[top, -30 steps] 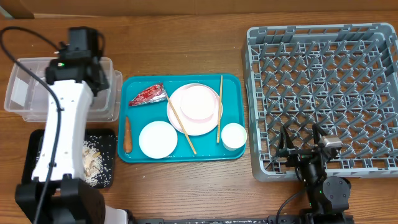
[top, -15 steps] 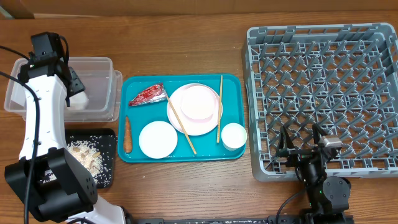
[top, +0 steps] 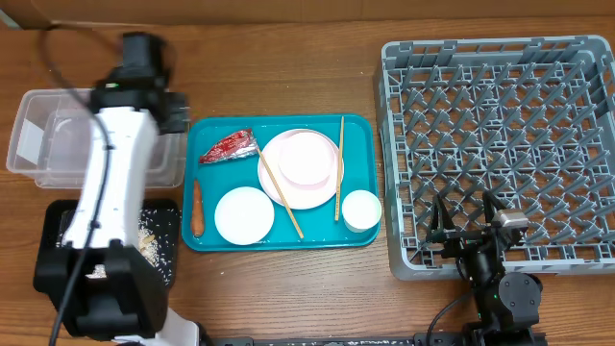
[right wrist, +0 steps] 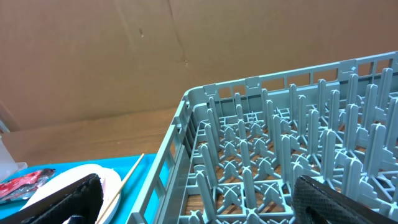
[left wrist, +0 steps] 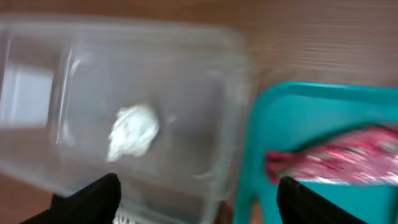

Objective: Sort waste into correct bins and load items into the dishwasher
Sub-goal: 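Move the tissue into the clear plastic bin and release, then grasp the red snack wrapper with the left gripper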

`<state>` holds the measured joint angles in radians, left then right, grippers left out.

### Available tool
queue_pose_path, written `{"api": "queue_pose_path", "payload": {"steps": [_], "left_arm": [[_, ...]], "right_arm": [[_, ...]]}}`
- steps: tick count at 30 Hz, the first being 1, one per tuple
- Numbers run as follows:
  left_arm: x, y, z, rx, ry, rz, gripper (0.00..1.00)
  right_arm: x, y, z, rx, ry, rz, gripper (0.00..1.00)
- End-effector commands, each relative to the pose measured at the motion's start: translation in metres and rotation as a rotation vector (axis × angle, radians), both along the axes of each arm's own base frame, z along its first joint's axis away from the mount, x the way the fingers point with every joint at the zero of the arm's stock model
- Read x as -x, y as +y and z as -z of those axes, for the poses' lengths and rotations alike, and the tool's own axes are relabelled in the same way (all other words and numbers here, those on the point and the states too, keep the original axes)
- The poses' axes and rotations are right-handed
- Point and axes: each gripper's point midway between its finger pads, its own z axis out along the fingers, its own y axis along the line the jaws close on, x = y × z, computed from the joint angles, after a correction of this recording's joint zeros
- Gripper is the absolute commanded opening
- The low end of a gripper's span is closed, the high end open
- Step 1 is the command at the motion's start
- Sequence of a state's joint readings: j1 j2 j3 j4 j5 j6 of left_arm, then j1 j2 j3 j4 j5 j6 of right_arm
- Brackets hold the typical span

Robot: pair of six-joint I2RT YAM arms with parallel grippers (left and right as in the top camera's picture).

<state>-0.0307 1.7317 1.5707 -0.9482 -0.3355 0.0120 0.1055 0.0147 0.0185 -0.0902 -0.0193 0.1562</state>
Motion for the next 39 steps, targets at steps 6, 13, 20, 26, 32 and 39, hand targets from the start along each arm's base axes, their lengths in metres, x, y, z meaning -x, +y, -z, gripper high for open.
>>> {"api": "queue_pose_path", "payload": {"steps": [6, 13, 20, 26, 32, 39], "left_arm": [[-0.006, -0.086, -0.021, -0.086, 0.003, 0.445, 0.89], [-0.006, -0.098, 0.007, -0.005, 0.078, 0.542, 0.88], [0.003, -0.117, 0.055, 0.071, 0.239, 0.765, 0.86], [0.007, -0.116, 0.097, 0.075, 0.359, 0.808, 0.88], [0.008, -0.114, 0.129, 0.086, 0.431, 0.799, 0.88], [0.011, -0.101, 0.156, 0.086, 0.503, 0.758, 0.91]], "right_arm": [[0.0, 0.0, 0.001, 0.007, -0.008, -0.001, 1.0], [0.0, 0.0, 0.001, 0.007, -0.008, -0.001, 1.0], [0.0, 0.0, 0.001, 0.007, -0.008, -0.001, 1.0], [0.0, 0.0, 0.001, 0.007, -0.008, -0.001, 1.0], [0.0, 0.0, 0.001, 0.007, -0.008, -0.001, 1.0], [0.0, 0.0, 0.001, 0.007, -0.009, -0.001, 1.0]]}}
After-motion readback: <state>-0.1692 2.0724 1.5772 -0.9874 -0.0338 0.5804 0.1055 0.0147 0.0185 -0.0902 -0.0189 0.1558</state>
